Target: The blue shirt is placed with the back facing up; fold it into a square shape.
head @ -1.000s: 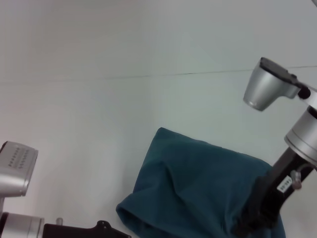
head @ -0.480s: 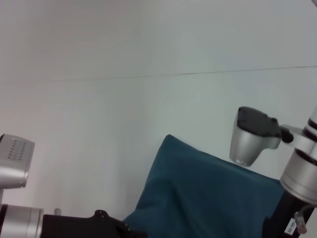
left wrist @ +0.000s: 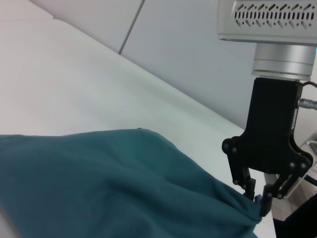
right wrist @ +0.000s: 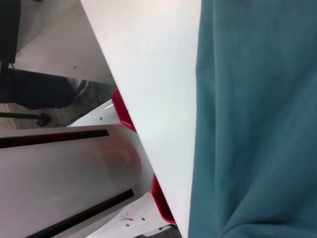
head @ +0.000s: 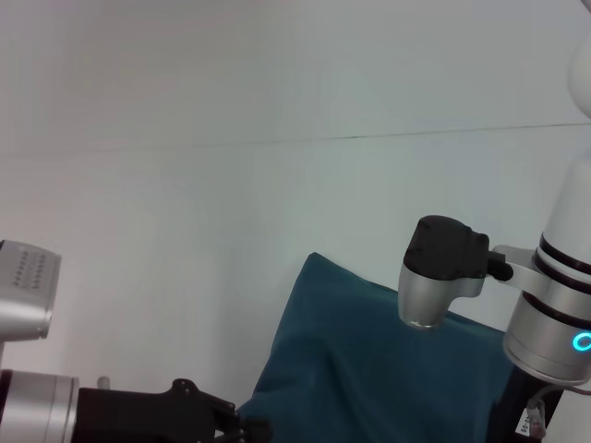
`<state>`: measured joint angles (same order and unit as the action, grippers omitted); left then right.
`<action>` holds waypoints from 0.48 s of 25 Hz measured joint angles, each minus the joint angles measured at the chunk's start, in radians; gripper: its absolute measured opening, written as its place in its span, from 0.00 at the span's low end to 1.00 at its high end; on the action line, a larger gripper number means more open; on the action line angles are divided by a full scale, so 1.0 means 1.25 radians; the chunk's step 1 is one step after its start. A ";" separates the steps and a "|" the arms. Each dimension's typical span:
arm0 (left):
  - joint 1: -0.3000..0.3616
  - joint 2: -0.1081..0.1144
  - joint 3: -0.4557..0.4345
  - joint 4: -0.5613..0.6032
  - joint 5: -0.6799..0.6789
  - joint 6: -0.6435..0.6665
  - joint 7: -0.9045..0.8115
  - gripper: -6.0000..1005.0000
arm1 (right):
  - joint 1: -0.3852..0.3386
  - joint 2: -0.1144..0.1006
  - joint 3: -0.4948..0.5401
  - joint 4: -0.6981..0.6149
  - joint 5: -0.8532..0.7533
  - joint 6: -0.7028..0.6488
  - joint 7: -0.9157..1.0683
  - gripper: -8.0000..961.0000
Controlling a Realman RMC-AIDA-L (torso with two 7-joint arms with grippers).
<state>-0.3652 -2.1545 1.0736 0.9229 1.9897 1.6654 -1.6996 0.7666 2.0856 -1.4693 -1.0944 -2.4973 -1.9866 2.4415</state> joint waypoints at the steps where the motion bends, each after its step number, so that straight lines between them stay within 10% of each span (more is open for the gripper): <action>1: -0.001 0.000 -0.002 0.000 0.000 -0.001 0.000 0.08 | 0.002 0.000 0.002 0.002 0.001 -0.002 0.000 0.20; 6: -0.004 0.001 -0.011 0.000 0.001 -0.008 0.000 0.08 | 0.011 -0.004 0.012 0.010 0.022 -0.003 -0.016 0.22; 12: -0.008 0.002 -0.020 0.002 0.001 -0.009 0.000 0.08 | 0.019 -0.033 0.012 0.005 0.073 -0.007 -0.022 0.51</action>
<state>-0.3753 -2.1516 1.0482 0.9253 1.9914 1.6542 -1.6999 0.7908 2.0442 -1.4545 -1.0880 -2.4057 -1.9949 2.4145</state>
